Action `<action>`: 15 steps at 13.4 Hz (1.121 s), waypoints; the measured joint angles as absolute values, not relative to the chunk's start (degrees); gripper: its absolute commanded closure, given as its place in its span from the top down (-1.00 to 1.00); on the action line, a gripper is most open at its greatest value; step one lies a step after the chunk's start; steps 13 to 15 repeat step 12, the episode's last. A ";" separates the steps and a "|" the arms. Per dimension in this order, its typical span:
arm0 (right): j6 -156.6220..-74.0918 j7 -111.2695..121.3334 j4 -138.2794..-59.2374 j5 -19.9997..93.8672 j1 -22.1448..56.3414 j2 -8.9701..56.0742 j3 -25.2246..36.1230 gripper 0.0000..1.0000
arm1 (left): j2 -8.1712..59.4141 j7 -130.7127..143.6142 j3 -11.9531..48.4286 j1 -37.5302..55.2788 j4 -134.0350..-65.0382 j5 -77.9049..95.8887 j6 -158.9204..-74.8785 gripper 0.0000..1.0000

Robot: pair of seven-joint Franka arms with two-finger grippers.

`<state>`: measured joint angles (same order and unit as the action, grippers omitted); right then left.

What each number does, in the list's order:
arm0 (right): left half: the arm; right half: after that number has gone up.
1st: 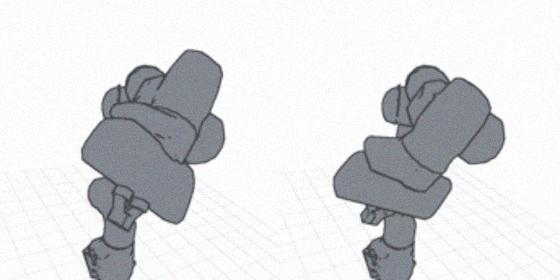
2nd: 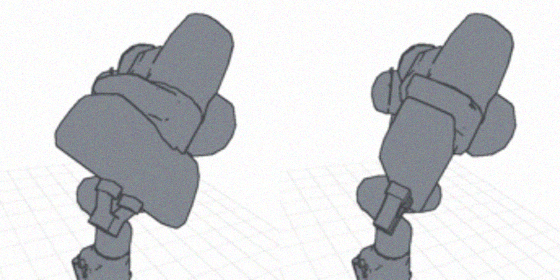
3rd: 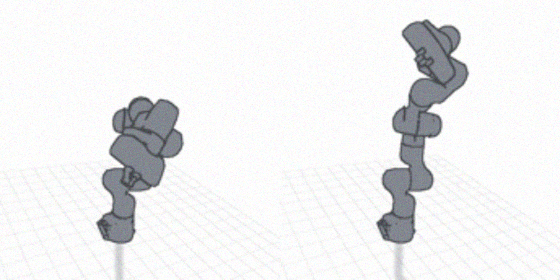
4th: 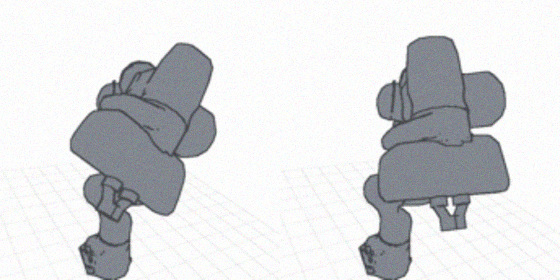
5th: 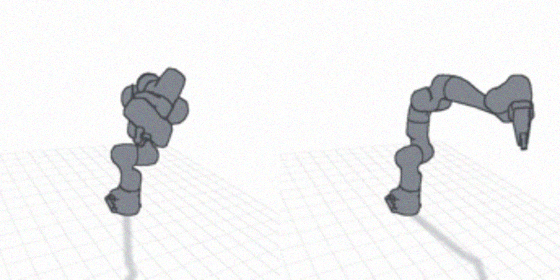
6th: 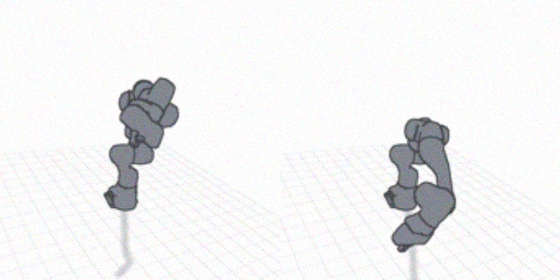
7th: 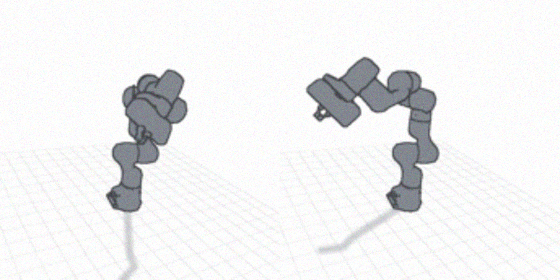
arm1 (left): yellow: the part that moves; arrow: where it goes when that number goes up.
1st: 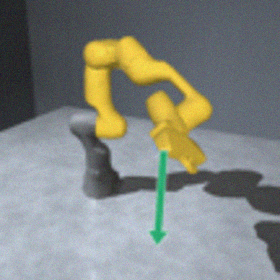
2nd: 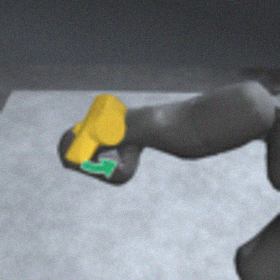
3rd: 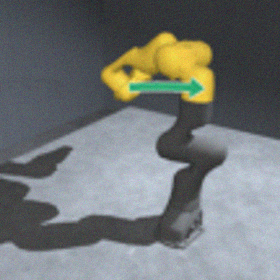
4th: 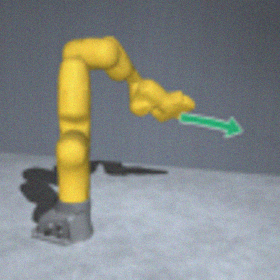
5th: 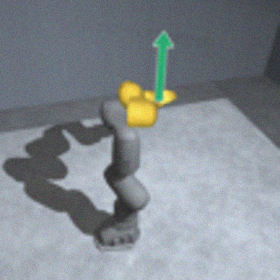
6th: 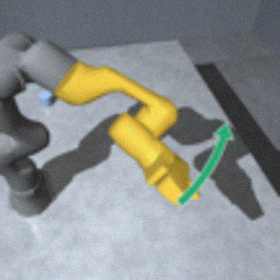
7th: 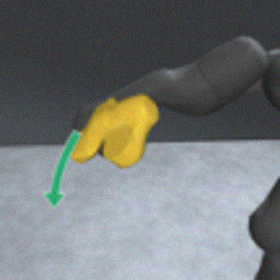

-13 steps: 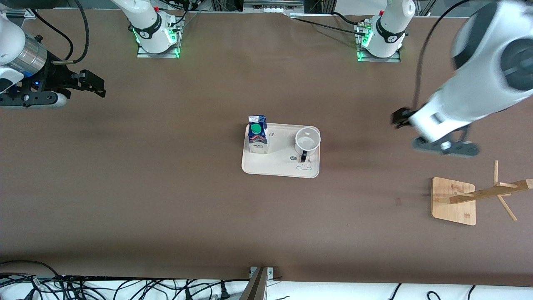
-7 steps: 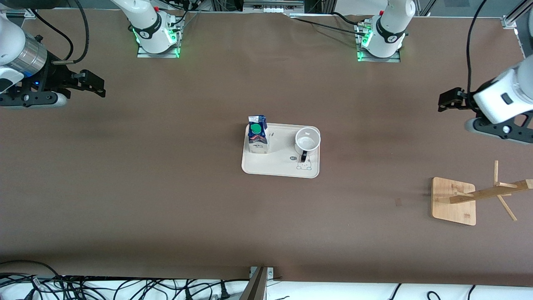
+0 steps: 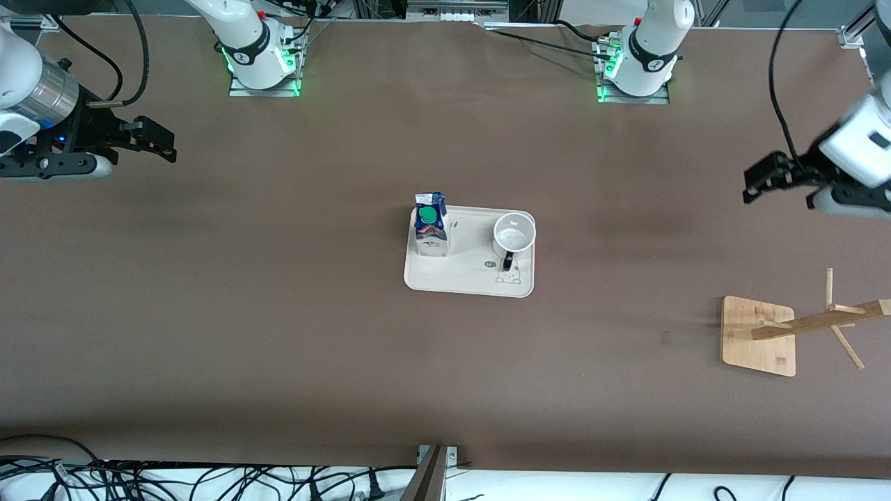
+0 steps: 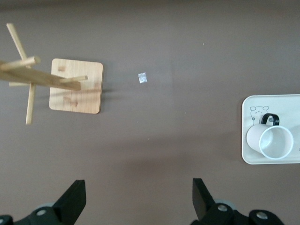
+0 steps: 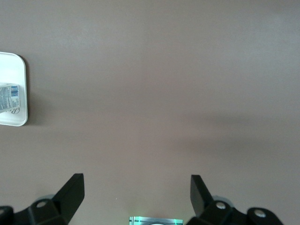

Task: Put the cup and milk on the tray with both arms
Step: 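Open the left gripper and withdraw it from the mug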

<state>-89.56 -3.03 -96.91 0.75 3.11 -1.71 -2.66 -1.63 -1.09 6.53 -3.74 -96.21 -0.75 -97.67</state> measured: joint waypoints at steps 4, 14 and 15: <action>-89.55 -3.03 -96.91 0.75 3.11 -1.71 -2.66 1.00 | -5.13 -0.90 2.05 -0.51 -101.30 -0.49 -98.30 1.00; -89.66 -3.03 -96.82 0.75 3.14 -1.70 -2.73 1.00 | -3.38 0.18 2.53 0.64 -99.95 -0.46 -94.56 1.00; -89.66 -3.03 -96.82 0.75 3.14 -1.70 -2.73 1.00 | -3.38 0.18 2.53 0.64 -99.95 -0.46 -94.56 1.00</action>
